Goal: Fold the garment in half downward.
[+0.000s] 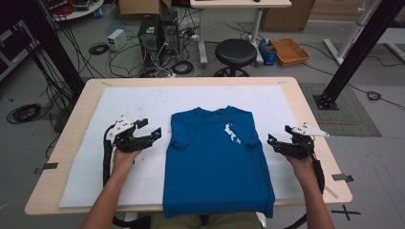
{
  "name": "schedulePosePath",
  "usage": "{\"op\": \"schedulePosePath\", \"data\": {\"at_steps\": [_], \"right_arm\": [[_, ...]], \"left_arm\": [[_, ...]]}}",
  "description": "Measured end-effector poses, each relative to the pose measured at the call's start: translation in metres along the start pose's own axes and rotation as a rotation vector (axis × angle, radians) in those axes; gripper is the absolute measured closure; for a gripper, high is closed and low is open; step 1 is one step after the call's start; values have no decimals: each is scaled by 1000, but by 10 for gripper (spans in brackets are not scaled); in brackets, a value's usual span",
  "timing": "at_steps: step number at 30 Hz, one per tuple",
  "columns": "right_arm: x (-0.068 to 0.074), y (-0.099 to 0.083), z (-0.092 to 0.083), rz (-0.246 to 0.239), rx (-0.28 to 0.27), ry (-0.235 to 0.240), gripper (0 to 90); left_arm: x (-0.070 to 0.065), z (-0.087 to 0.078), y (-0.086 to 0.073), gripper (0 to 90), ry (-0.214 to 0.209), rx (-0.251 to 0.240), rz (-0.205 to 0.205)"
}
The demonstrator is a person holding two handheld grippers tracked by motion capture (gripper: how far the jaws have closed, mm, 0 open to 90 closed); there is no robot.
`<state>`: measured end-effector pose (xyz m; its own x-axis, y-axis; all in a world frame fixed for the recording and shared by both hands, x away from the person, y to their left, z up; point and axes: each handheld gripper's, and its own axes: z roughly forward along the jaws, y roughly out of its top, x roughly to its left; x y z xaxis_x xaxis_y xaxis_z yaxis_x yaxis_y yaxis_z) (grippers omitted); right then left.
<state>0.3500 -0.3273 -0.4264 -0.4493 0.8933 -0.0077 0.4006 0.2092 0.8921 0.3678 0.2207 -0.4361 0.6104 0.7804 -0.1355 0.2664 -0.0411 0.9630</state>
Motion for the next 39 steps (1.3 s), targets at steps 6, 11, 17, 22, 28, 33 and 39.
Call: {"op": "schedulePosePath", "data": {"at_steps": [6,11,17,22,28,33,39], "right_arm": [[-1,0,0,4,-5,1,202],[-2,-1,-3,0,-9,5,202],[0,1,-3,1,-11,13,202],[2,2,1,-8,-8,21,202],[1,2,3,-8,-1,30,202],[-1,2,3,3,0,34,202],[0,1,6,-1,8,41,202]], "left_arm": [[6,2,7,259,14,-6,-30],[12,12,18,261,21,31,-60],[16,48,31,264,62,142,-60],[14,82,37,318,107,261,-29],[12,114,38,352,159,358,33],[15,127,25,394,204,441,-2],[10,134,20,483,182,452,19]]}}
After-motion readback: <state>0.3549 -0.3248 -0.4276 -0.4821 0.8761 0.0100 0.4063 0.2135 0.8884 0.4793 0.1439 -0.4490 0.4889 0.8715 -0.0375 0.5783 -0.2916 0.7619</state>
